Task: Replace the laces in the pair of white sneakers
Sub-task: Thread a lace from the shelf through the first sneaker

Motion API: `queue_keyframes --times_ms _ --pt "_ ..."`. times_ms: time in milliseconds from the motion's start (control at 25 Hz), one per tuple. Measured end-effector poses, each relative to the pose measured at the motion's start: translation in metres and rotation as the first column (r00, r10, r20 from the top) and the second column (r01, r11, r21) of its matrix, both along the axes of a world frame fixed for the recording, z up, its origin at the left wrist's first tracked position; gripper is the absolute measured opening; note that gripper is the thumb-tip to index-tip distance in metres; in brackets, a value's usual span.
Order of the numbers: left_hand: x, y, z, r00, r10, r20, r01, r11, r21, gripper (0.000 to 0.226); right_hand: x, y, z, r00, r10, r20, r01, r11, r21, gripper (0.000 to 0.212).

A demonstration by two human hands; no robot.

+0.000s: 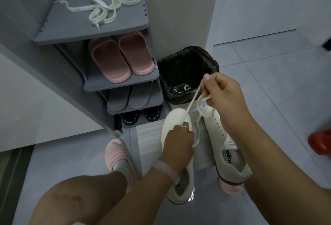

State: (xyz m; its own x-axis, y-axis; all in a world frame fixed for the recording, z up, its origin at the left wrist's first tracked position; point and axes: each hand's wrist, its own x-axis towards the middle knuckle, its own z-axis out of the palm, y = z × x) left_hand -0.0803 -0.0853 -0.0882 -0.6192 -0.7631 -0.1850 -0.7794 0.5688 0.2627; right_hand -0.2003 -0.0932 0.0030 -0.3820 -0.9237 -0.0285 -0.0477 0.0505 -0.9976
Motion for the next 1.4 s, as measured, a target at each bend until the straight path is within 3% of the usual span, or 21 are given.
queue_keyframes --times_ms 240,360,440,480,520,600,720,760,800,840,880,960,1040,1120,1200,1320,1400 --pt "0.003 0.000 0.001 0.980 -0.105 0.168 0.099 0.994 0.041 0.039 -0.008 0.003 -0.002 0.998 -0.061 -0.010 0.061 0.995 0.079 0.029" --pt "0.005 -0.002 0.001 0.977 -0.112 0.183 0.109 0.994 0.026 0.032 -0.016 0.003 -0.003 0.996 -0.078 0.037 0.073 0.987 0.140 0.029" --pt "0.005 -0.004 0.008 0.994 -0.072 0.083 0.061 0.991 0.117 0.026 -0.021 0.005 -0.007 0.996 -0.061 -0.059 0.073 0.970 0.232 0.022" --pt "0.006 -0.006 0.019 0.998 0.029 -0.054 -0.014 0.968 0.249 0.024 -0.025 0.006 -0.011 0.975 -0.053 -0.218 0.116 0.951 0.288 0.015" --pt "0.008 -0.011 0.034 0.957 0.193 -0.215 -0.087 0.902 0.423 0.020 -0.029 0.007 -0.015 0.916 -0.026 -0.401 0.174 0.925 0.337 0.012" --pt "0.023 -0.030 0.073 0.728 0.532 -0.432 -0.129 0.726 0.676 0.008 -0.036 0.010 -0.019 0.781 0.104 -0.616 0.237 0.863 0.446 0.032" --pt "0.077 -0.064 0.121 0.296 0.727 -0.619 -0.326 0.686 0.650 0.025 -0.045 0.014 -0.022 0.698 0.313 -0.644 0.237 0.747 0.621 0.041" --pt "0.096 -0.071 0.131 0.214 0.717 -0.664 -0.420 0.681 0.600 0.026 -0.047 0.014 -0.023 0.685 0.363 -0.632 0.230 0.716 0.660 0.040" --pt "0.112 -0.075 0.136 0.203 0.708 -0.676 -0.530 0.660 0.532 0.027 -0.048 0.015 -0.025 0.678 0.397 -0.618 0.215 0.697 0.684 0.038" --pt "0.120 -0.075 0.137 0.278 0.716 -0.640 -0.649 0.632 0.425 0.027 -0.048 0.016 -0.027 0.674 0.418 -0.610 0.199 0.692 0.694 0.035" --pt "0.125 -0.075 0.131 0.416 0.736 -0.535 -0.726 0.622 0.292 0.025 -0.047 0.016 -0.030 0.670 0.427 -0.607 0.184 0.697 0.693 0.034" --pt "0.123 -0.073 0.115 0.679 0.697 -0.232 -0.669 0.717 0.195 0.020 -0.044 0.016 -0.034 0.667 0.440 -0.602 0.156 0.708 0.689 0.034" --pt "0.111 -0.069 0.097 0.818 0.575 -0.015 -0.556 0.798 0.232 0.019 -0.044 0.015 -0.040 0.656 0.463 -0.596 0.154 0.691 0.707 0.036" --pt "0.100 -0.066 0.083 0.856 0.513 0.057 -0.509 0.819 0.264 0.027 -0.044 0.014 -0.044 0.648 0.493 -0.581 0.147 0.667 0.730 0.033" --pt "0.088 -0.065 0.076 0.863 0.505 0.008 -0.488 0.830 0.269 0.046 -0.043 0.012 -0.043 0.694 0.487 -0.530 0.067 0.689 0.721 0.024" --pt "0.062 -0.056 0.068 0.917 0.386 -0.102 -0.349 0.899 0.264 0.028 -0.037 0.012 -0.040 0.805 0.473 -0.358 -0.134 0.733 0.667 0.021" --pt "0.046 -0.041 0.055 0.966 0.249 -0.075 -0.211 0.917 0.337 0.024 -0.031 0.014 -0.043 0.801 0.510 -0.312 -0.201 0.721 0.663 0.019"
